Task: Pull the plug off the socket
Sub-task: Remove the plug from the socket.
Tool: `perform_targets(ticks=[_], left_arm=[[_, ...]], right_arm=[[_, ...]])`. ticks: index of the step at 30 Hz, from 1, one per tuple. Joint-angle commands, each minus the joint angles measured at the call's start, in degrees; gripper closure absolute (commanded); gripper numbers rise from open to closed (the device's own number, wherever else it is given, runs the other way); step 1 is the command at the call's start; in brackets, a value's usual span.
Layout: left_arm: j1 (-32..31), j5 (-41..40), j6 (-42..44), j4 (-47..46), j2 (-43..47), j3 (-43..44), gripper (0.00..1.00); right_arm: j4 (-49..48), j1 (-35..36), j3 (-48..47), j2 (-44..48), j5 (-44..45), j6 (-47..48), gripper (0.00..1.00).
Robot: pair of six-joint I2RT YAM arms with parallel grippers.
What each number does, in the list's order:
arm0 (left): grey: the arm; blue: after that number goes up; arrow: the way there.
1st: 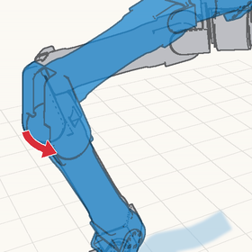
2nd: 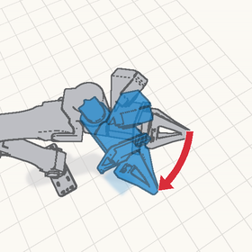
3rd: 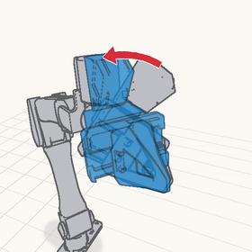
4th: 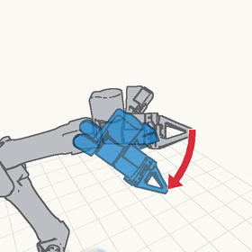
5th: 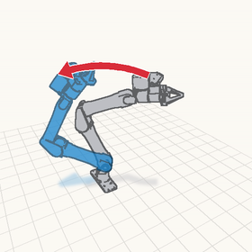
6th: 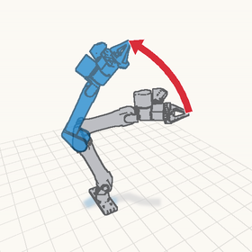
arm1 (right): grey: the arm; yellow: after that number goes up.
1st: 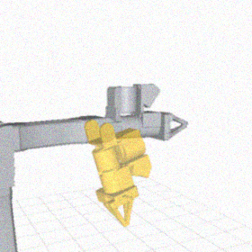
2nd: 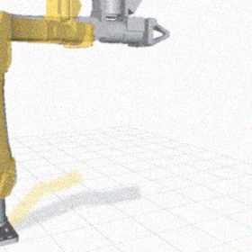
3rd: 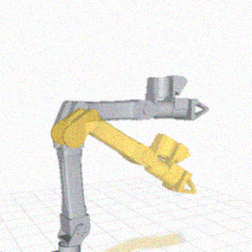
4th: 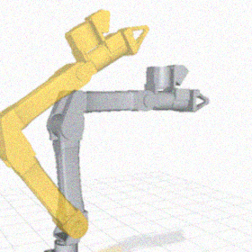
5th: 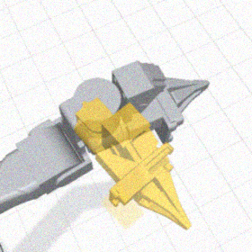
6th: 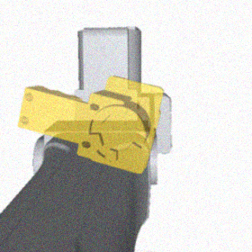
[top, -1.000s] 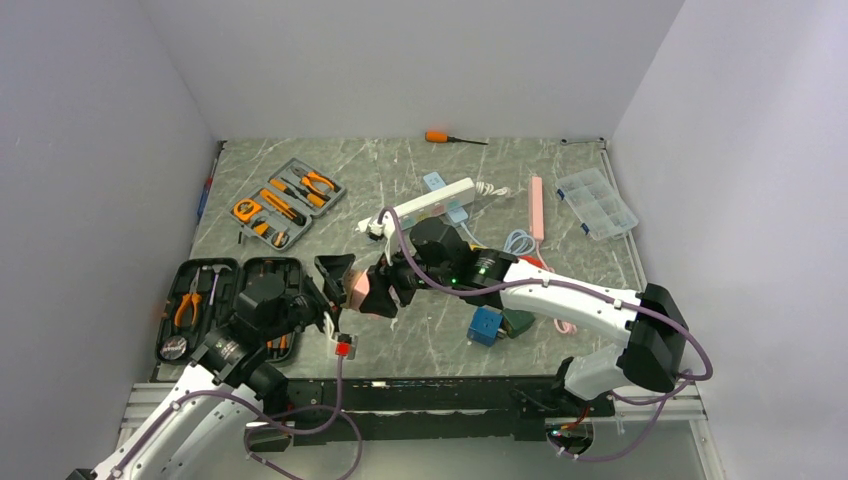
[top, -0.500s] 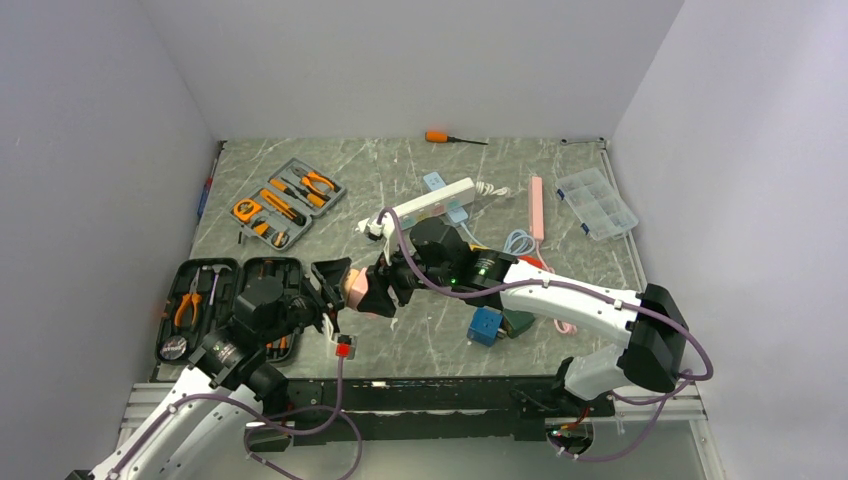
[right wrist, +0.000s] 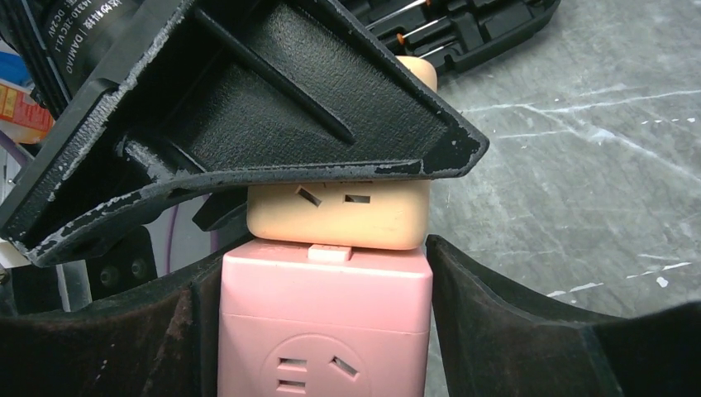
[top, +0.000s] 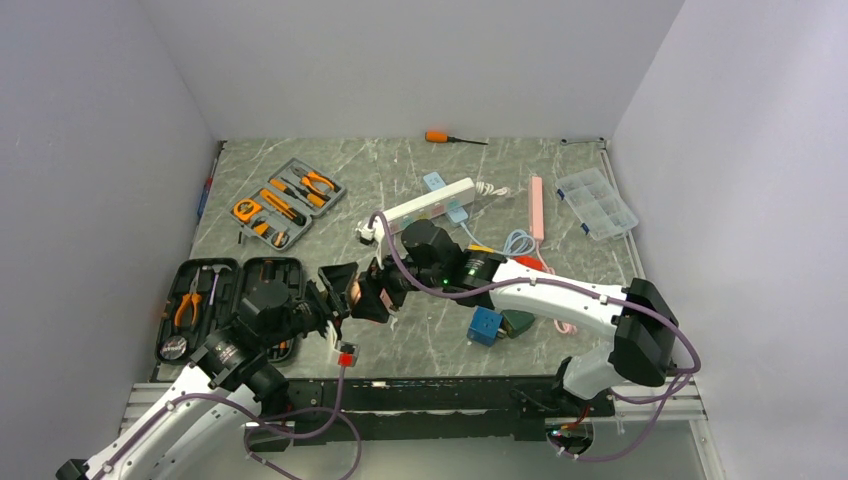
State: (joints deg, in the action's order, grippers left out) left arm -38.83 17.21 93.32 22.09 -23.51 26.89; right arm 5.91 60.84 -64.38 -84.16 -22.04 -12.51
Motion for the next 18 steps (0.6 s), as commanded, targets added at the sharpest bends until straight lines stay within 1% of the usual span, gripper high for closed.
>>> perform_targets(ticks=[1,3,5,7,9,14,15,17,18], left_arm=[[-0.6,-0.7,0.5,-4.9,0.4,1.0,0.96],[-0.6,-1.4,0.3,-5.3,0.4,0.8,0.96],[-0.6,-2.1,0.1,-7.7,0.1,0.0,0.98],[-0.6,-3.2,0.1,-10.3,-0.5,-0.7,0.99],[-0.6,-3.7,-0.1,-9.4,-1.5,-0.1,1.0],[-0.6,-5.0,0.7,-8.2,-1.7,-0.7,1.0],[-0.6,-5.6,1.0,-7.7,-1.8,-0.8,1.0],[-0.6,-7.7,1.3,-7.7,-2.3,-1.4,1.0],[-0.4,-8.9,1.7,-9.2,-2.9,-2.2,1.0]], right_arm=[[-2.9,-0.2,-2.0,-0.4,-1.8,0.3,0.27],[-1.9,-0.1,-1.7,-0.4,-1.4,0.4,0.28],[-1.2,-0.1,-1.2,-0.5,0.2,0.4,0.29],[-1.7,-0.1,-0.2,-0.3,1.1,0.0,0.33],[-1.4,0.0,0.0,-0.2,1.2,-0.1,0.44],[0.3,0.0,0.4,1.5,3.2,0.6,0.84],[0.8,0.0,0.8,2.4,3.4,0.7,0.9],[1.7,0.0,1.7,3.7,3.7,0.7,1.0],[2.1,0.0,2.3,4.4,3.7,0.6,1.0]])
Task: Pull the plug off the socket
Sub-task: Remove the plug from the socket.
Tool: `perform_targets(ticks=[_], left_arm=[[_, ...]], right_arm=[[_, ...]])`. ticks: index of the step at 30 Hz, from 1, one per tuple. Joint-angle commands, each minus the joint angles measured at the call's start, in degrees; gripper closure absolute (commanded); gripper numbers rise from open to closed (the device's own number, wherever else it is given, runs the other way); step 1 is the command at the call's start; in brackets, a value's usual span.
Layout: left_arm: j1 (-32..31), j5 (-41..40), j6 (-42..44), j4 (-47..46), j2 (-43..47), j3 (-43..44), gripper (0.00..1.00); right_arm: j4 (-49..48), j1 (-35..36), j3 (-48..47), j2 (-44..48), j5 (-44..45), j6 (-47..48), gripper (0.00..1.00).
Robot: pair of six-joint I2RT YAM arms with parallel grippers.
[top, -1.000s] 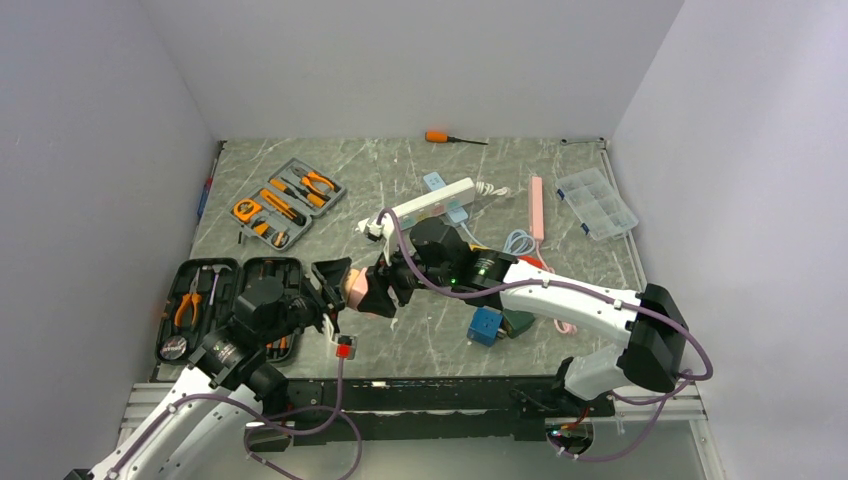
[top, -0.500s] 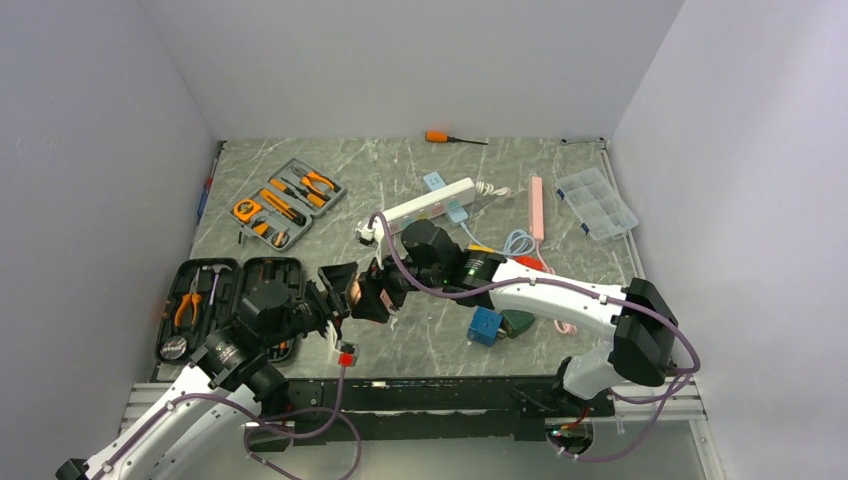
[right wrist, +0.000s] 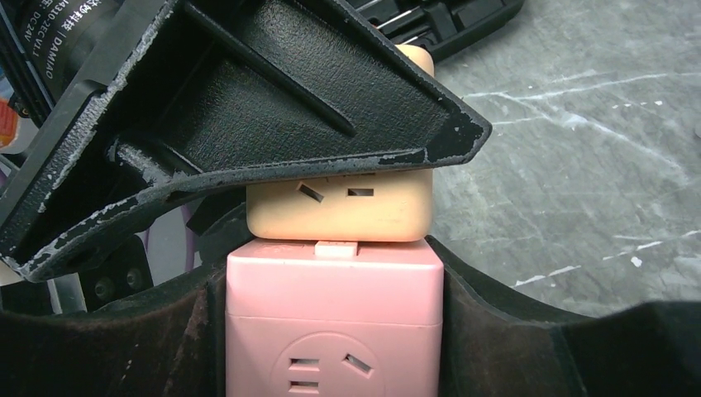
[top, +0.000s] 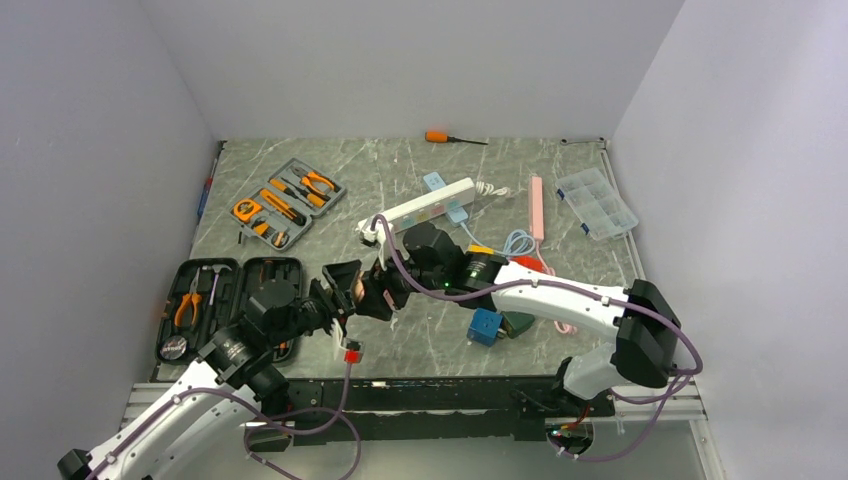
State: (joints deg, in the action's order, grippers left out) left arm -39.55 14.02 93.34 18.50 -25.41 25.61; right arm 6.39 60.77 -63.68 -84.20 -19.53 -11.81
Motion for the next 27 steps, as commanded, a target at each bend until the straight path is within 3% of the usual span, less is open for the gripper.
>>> perform_targets(ticks=[1,9,18,23,27], left_arm=[[0.7,-6.9,2.3,-7.0,-1.8,-1.8,1.0],[3.6,-6.8,5.5,-8.1,-6.0,-2.9,1.0],[4.1,-12.6,3.8,-7.6,-11.1,-2.4,1.0],[5.0,-17.0,-1.5,-3.4,-16.5,0.6,1.0],[7.4,-16.6,-1.9,-6.0,-18.0,-0.1,1.0]], right_arm=[[2.1,0.0,2.3,5.1,1.3,-0.1,1.0],[9.2,0.0,5.8,9.7,1.3,1.0,1.0],[11.8,0.0,11.1,15.0,4.5,-0.8,1.0],[14.5,-0.2,12.0,15.3,12.3,-3.2,1.0],[13.7,-0.4,13.8,14.9,15.2,-5.8,1.0]])
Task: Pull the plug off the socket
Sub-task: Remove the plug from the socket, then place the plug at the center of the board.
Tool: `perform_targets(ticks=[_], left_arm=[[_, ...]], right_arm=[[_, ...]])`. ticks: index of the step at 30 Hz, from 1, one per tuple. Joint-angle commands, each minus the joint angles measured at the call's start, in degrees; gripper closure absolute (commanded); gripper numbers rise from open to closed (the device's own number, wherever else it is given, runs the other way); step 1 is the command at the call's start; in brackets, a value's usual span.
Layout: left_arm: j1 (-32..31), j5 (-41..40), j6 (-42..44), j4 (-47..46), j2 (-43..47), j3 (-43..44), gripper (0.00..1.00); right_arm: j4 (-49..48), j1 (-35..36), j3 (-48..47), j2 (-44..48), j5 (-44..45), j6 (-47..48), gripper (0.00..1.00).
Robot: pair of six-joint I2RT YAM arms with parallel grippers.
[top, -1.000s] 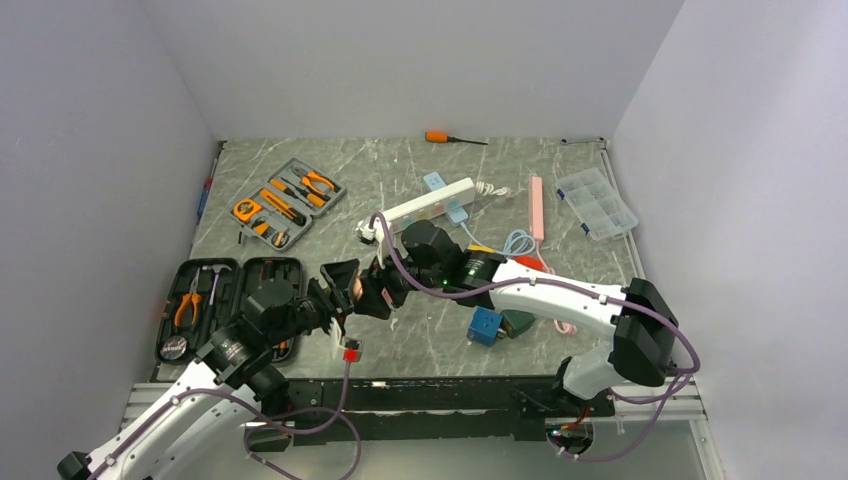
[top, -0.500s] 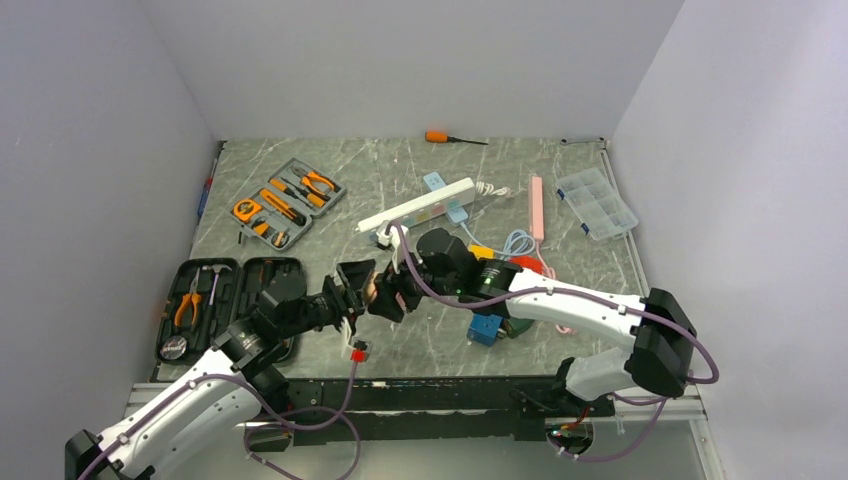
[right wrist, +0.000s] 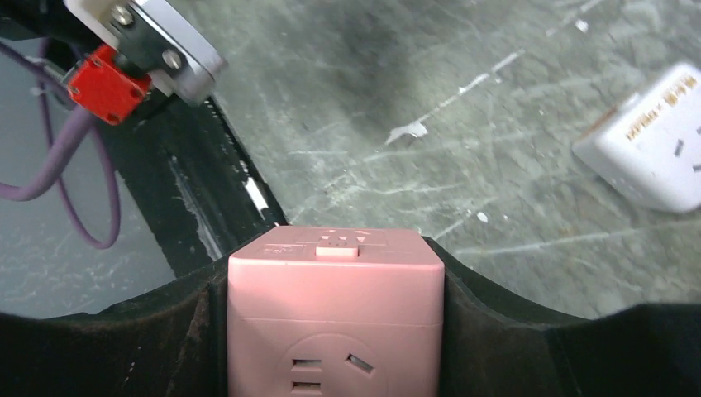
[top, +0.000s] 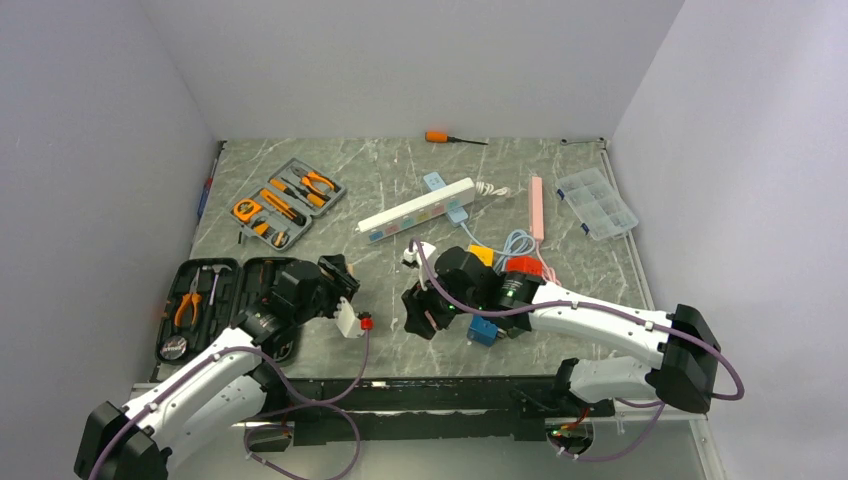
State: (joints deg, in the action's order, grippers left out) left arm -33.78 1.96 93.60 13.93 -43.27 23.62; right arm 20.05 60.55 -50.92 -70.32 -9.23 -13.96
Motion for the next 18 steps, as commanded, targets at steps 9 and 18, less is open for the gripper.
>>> perform_targets(ticks=[9,18], left_arm=[[-5.1,-5.0,-3.2,2.7,-0.9,0.3,1.0],[-9.6,-1.8,-20.0,2.3,-16.4,6.5,1.0]], right_arm=[[0.0,-3.2,-2.6,-12.4,21.8,-11.1,1.0],[-9.7,-10.0,0.4,-19.8,22.3,-14.0,1.0]])
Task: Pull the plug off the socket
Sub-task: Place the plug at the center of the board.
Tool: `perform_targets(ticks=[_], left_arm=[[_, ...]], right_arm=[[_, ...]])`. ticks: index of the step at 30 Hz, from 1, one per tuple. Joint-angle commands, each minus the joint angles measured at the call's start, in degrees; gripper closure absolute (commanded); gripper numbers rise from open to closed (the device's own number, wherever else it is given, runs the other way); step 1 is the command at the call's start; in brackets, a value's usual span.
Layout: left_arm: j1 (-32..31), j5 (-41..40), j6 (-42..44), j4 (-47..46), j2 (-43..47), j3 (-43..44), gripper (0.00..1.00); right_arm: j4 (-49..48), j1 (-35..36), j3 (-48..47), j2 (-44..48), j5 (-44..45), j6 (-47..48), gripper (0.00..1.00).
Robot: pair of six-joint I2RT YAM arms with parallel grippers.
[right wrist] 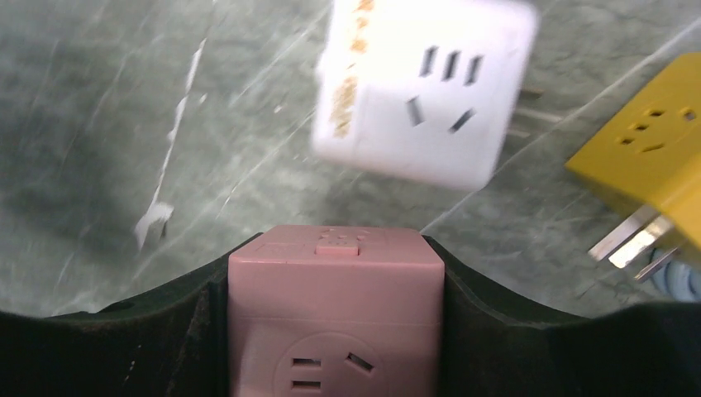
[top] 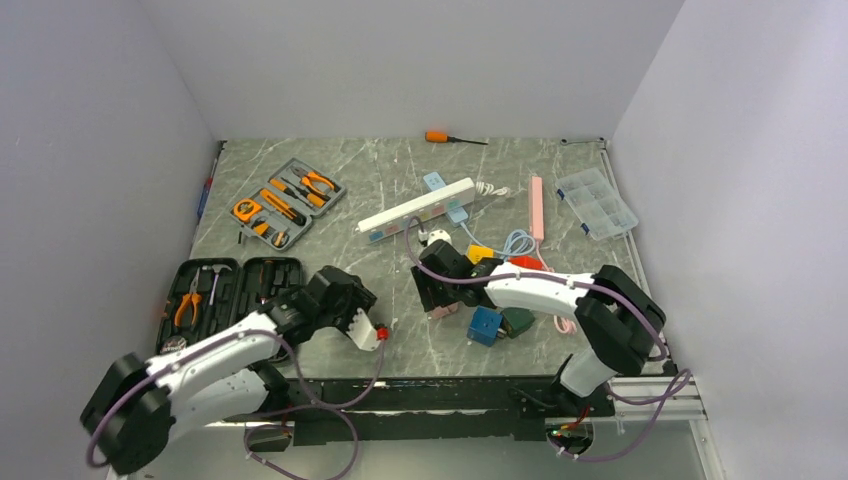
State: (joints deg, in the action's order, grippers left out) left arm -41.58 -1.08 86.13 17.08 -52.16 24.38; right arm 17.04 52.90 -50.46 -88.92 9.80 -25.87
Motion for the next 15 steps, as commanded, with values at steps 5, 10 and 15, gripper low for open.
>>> perform_targets(ticks=[5,10,15], left_arm=[[-4.6,-5.7,-23.0,4.0,-20.0,12.3,0.97],[-6.4,-5.2,-30.2,12.0,-29.2,22.9,0.94],[-8.1,-4.8,-32.6,9.2,-33.2,22.5,0.91]], right_arm=[[-11.5,-3.0,2.3,-3.1,3.3,-1.8,0.91],[-14.5,-3.9,7.1,-1.8,2.5,-4.2,0.42],[-12.6,-4.2,7.6,0.7,4.0,-4.4,0.02]])
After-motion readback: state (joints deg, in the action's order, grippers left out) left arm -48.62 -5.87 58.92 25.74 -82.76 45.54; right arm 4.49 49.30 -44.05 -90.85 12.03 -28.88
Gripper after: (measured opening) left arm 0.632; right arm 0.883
